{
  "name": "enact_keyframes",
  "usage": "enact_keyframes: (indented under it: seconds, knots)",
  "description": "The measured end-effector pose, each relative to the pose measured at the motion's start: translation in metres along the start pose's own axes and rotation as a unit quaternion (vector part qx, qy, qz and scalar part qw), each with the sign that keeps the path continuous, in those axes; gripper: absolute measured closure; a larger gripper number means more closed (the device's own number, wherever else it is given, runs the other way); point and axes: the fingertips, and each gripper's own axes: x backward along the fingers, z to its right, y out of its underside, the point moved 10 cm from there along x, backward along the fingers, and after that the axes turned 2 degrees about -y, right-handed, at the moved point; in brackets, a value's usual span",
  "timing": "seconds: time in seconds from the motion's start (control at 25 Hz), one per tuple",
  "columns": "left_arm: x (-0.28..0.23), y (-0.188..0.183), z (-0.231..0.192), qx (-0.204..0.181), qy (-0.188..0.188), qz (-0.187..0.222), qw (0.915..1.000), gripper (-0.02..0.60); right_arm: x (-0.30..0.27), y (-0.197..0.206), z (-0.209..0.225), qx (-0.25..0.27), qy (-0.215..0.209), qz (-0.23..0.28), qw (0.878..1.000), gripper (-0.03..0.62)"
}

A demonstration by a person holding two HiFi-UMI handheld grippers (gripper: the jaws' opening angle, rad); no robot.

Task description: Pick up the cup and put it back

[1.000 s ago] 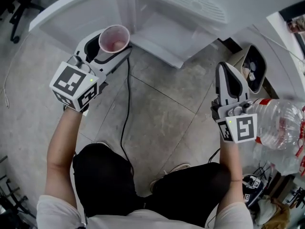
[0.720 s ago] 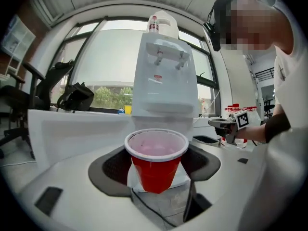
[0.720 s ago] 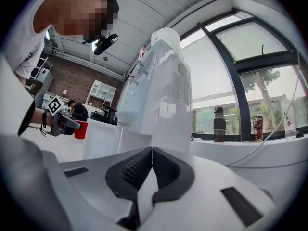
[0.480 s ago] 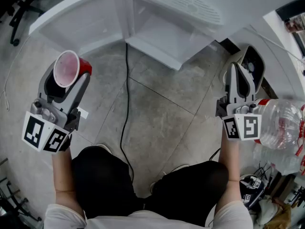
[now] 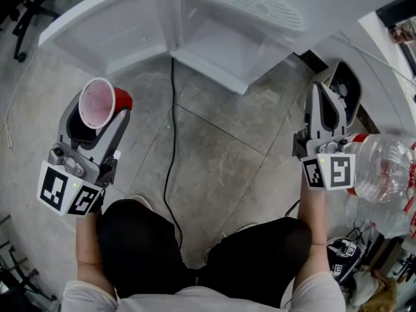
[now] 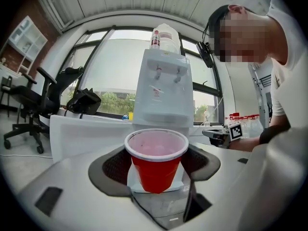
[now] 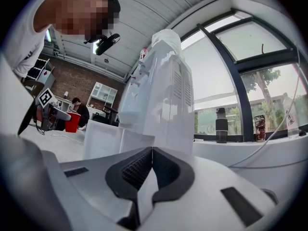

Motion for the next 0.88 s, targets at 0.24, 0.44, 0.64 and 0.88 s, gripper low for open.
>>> enact_keyframes:
  seconds: [0.24, 0.44, 0.64, 0.88]
  knots:
    - [-0.004, 0.002, 0.005, 0.006, 0.006, 0.004, 1.0, 0.252, 0.002, 0.0, 0.001, -0.001, 0.0, 0.001, 1.0, 0.572]
    - [-0.01, 0.003, 0.013, 0.002, 0.022, 0.001, 0.9998, 0.252, 0.0, 0.0, -0.002, 0.001, -0.006, 0.0, 1.0, 0.572]
    - [-0.01, 0.002, 0.008, 0.004, 0.013, 0.006, 0.9999, 0.252, 0.001, 0.0, -0.002, -0.001, -0.007, -0.001, 1.0, 0.572]
    - [-0.032, 0.007, 0.011, -0.021, 0.032, -0.002, 0.9993, 0.252, 0.006, 0.001, 0.0, 0.0, -0.007, -0.006, 1.0, 0.572]
